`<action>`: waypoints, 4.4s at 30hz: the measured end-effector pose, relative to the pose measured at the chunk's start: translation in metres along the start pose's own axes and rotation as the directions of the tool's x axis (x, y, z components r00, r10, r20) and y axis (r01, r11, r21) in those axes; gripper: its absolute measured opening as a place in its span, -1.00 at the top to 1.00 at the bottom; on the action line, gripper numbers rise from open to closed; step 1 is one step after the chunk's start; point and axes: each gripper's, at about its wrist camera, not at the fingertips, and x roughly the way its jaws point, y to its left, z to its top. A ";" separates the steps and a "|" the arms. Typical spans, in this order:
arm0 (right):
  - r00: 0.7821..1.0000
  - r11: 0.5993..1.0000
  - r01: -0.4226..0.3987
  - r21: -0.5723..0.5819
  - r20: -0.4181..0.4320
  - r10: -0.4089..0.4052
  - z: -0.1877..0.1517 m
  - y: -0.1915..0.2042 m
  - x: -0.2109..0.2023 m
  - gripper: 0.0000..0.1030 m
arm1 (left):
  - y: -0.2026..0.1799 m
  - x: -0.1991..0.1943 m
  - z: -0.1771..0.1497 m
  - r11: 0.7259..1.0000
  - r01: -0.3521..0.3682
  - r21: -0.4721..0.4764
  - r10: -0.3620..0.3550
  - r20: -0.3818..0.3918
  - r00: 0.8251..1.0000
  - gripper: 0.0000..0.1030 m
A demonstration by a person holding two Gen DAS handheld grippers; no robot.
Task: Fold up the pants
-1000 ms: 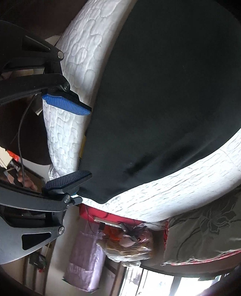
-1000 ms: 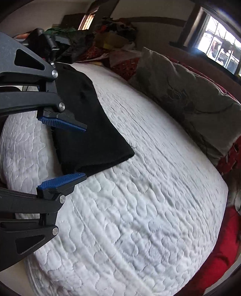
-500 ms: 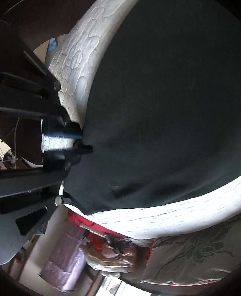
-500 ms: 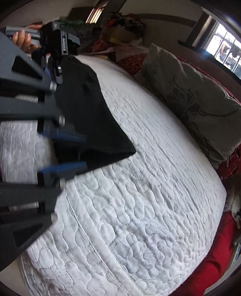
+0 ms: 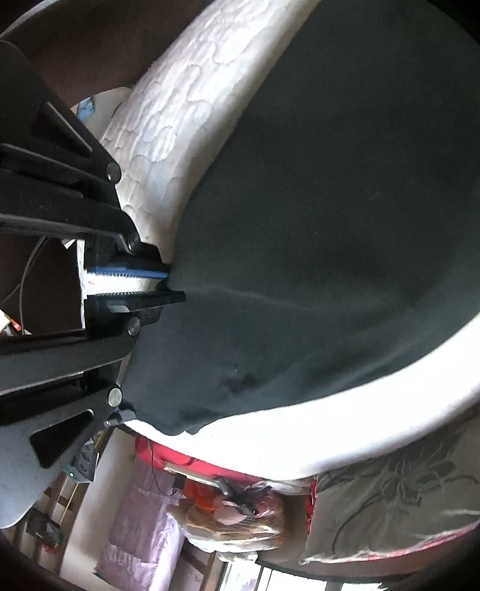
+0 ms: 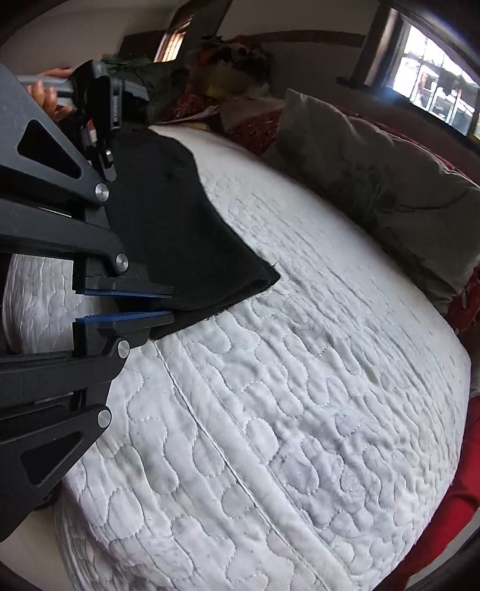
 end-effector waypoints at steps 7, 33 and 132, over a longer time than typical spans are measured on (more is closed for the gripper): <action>0.997 1.000 -0.016 0.007 0.079 0.015 0.032 0.006 -0.011 0.29 | -0.002 0.012 -0.005 1.000 0.011 -0.005 -0.011 -0.024 1.000 0.43; 0.998 0.994 -0.060 0.092 -0.002 0.060 0.029 -0.035 -0.005 0.17 | -0.029 0.062 -0.037 0.994 0.095 -0.062 -0.101 -0.108 0.989 0.04; 0.883 0.916 -0.328 0.232 -0.268 0.385 -0.065 0.132 0.080 -0.24 | 0.074 -0.047 -0.003 0.905 0.423 -0.046 -0.401 0.243 0.883 -0.03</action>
